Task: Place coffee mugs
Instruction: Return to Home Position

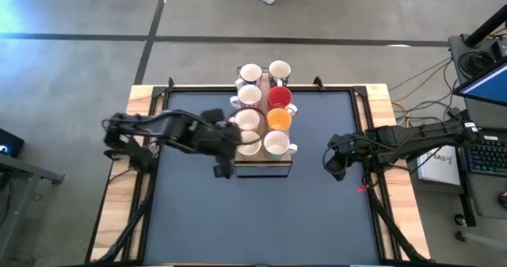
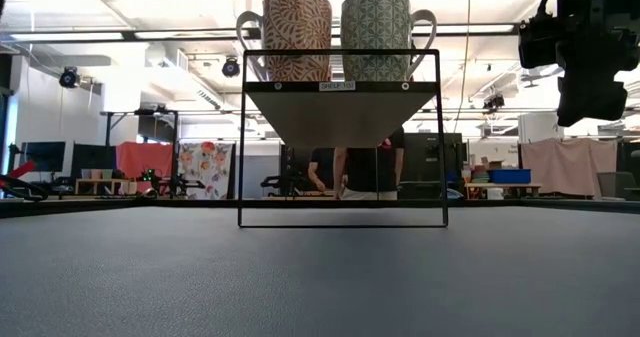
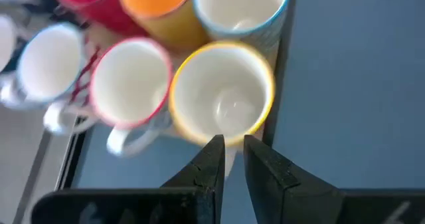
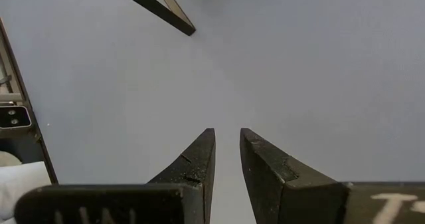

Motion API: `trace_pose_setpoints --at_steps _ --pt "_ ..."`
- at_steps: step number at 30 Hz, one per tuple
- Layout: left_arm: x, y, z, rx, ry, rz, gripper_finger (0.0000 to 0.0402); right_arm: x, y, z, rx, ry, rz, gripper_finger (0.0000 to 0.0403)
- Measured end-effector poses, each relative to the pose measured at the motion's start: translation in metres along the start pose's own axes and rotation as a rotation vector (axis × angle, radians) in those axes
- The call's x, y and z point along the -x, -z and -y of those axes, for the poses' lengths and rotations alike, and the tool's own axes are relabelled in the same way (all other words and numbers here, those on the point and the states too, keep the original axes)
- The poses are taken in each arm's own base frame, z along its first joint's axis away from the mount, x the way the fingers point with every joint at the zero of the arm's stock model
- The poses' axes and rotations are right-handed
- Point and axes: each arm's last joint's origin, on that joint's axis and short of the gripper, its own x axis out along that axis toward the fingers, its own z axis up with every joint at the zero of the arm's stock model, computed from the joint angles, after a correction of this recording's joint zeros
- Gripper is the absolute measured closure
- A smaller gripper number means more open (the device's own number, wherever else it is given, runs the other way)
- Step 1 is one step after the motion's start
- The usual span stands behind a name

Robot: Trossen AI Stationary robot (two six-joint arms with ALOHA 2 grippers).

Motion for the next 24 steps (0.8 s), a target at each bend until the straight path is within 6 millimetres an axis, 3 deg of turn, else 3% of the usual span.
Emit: trace_pose_setpoints --at_steps 6,11,18,24 --pt "0.020 0.042 -0.017 0.094 -0.018 0.063 0.0363 0.000 0.000 0.000 0.000 0.000 0.000 0.0342" --pt "0.016 0.092 -0.030 0.163 0.030 0.187 0.0363 0.000 0.000 0.000 0.000 0.000 0.000 0.0342" --pt "-0.010 0.162 -0.047 0.248 0.114 0.512 0.0363 0.000 0.000 0.000 0.000 0.000 0.000 0.0342" --pt "-0.043 0.206 -0.054 0.342 0.138 0.794 0.0363 0.000 0.000 0.000 0.000 0.000 0.000 0.0342"
